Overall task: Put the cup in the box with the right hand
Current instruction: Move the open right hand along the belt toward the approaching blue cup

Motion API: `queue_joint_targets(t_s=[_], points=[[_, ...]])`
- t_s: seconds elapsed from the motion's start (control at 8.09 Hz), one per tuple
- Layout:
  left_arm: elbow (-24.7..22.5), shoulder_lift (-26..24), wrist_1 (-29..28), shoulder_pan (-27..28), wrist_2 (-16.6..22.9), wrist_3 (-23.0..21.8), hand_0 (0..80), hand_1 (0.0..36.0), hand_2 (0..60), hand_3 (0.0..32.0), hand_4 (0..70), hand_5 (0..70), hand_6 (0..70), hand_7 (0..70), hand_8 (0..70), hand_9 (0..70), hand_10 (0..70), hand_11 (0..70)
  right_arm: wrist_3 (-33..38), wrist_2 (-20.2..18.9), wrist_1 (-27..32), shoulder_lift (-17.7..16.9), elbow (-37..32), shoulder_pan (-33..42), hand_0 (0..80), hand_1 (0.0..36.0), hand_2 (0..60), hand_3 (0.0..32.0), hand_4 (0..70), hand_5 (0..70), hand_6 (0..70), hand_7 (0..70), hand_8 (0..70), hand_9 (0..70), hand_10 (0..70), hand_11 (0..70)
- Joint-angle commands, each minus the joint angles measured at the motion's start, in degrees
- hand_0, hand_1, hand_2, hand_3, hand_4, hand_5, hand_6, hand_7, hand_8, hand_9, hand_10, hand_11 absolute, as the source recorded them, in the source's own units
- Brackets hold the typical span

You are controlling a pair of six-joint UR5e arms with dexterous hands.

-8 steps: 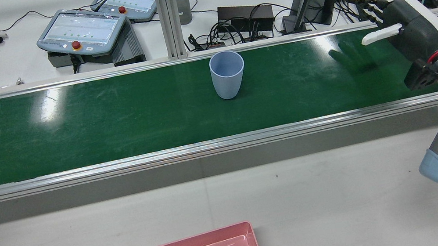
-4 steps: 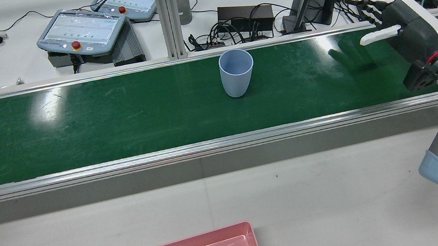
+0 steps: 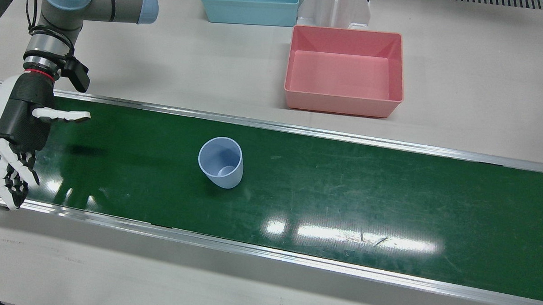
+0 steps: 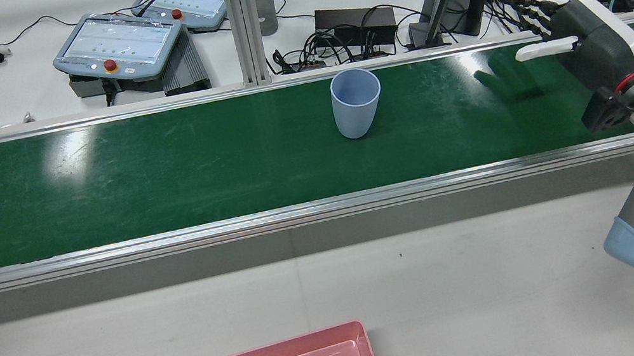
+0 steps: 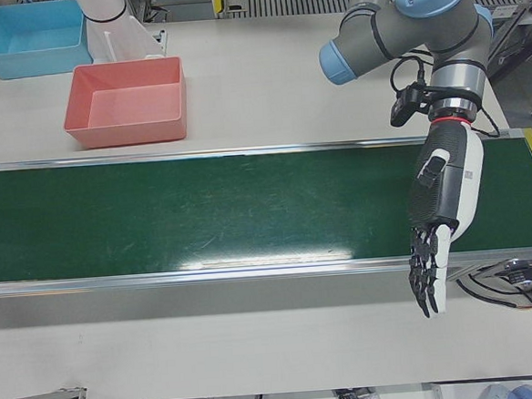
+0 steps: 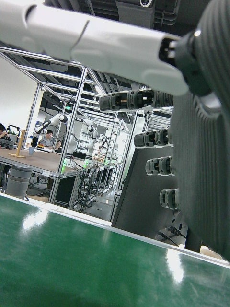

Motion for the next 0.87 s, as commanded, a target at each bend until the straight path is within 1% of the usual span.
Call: queue_joint_targets(t_s=[0.0,0.12,0.25,0.49,0.62,0.74], points=[[0.0,0.0,0.0,0.0,0.0,0.0,0.0,0.0,0.0,0.0,0.0,0.0,0.0,0.0,0.0,0.0,0.0,0.0,0.0,0.1,-0.1,0.5,-0.1,0.0,59.5,7.0,0.0,0.0,23.4,5.4,6.6,21.4,5.3,12.0,2.3,5.0],[0.0,0.0,0.0,0.0,0.0,0.0,0.0,0.0,0.0,0.0,0.0,0.0,0.0,0.0,0.0,0.0,0.0,0.0,-0.1,0.1,0.0,0.5,-0.1,-0.1,60.0,6.5,0.0,0.0,24.1,5.5,6.6,21.6,5.4,12.1,2.3,5.1],[0.0,0.0,0.0,0.0,0.0,0.0,0.0,0.0,0.0,0.0,0.0,0.0,0.0,0.0,0.0,0.0,0.0,0.0,0.0,0.1,0.0,0.5,-0.1,-0.1,58.9,7.9,0.0,0.0,22.1,5.4,6.6,21.4,5.3,11.8,2.3,5.1],[0.0,0.0,0.0,0.0,0.0,0.0,0.0,0.0,0.0,0.0,0.0,0.0,0.0,0.0,0.0,0.0,0.0,0.0,-0.1,0.1,-0.1,0.5,-0.1,-0.2,58.7,8.3,0.0,0.0,21.7,5.4,6.6,21.4,5.3,11.8,2.3,5.0],[0.0,0.0,0.0,0.0,0.0,0.0,0.0,0.0,0.0,0.0,0.0,0.0,0.0,0.0,0.0,0.0,0.0,0.0,-0.1,0.1,-0.1,0.8,-0.1,-0.5,59.6,7.3,0.0,0.0,23.1,5.4,6.6,21.5,5.2,11.8,2.2,5.0],[0.0,0.0,0.0,0.0,0.0,0.0,0.0,0.0,0.0,0.0,0.0,0.0,0.0,0.0,0.0,0.0,0.0,0.0,-0.2,0.1,-0.1,1.0,-0.1,-0.8,59.0,7.9,0.0,0.0,22.1,5.4,6.6,21.7,5.2,11.8,2.2,5.0]])
